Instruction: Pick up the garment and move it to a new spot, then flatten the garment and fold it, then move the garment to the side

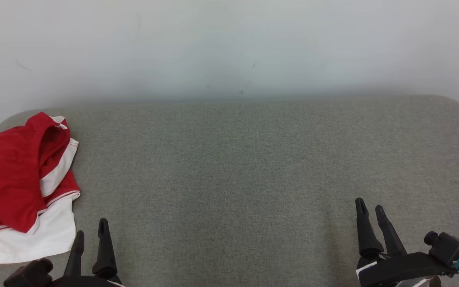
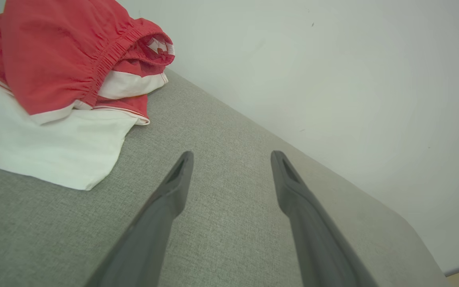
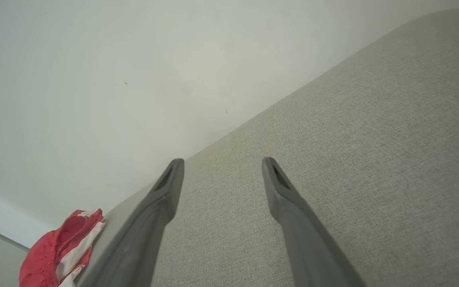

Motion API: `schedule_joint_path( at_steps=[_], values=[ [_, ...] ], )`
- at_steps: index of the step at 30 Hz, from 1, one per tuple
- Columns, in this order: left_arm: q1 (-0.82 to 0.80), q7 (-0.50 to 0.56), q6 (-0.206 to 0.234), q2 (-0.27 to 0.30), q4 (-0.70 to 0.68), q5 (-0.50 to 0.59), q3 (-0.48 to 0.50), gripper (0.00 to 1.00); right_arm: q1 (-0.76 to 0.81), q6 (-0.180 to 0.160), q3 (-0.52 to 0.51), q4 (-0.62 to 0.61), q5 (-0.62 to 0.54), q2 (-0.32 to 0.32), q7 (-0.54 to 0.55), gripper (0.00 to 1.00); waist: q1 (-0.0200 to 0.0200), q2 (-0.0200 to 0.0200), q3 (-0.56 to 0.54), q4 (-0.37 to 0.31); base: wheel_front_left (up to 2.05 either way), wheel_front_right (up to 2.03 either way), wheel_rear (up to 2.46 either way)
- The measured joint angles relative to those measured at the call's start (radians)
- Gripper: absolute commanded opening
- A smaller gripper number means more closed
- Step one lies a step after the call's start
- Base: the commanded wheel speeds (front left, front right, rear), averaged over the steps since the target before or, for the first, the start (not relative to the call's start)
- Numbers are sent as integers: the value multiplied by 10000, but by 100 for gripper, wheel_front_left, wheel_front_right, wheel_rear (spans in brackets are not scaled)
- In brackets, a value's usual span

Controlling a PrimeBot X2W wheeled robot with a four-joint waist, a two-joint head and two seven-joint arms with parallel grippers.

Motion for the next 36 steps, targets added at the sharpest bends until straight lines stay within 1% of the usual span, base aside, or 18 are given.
schedule_joint_path(
  at_steps=[15, 25, 36],
  values=[
    [109, -430, 242, 232, -196, 1676, -276, 100, 5, 0, 213, 52, -1864, -4, -428, 100, 0, 0, -2, 13, 0, 0, 0],
    [184, -685, 430, 326, -426, 2738, -422, 100, 19, 0, 368, -59, -2920, -8, -673, 100, -1, 0, 19, 18, 0, 0, 0],
    [268, -934, 525, 395, -614, 3712, -512, 100, 21, 0, 499, -167, -4010, -12, -938, 100, -1, 0, 70, 33, 0, 0, 0]
  ],
)
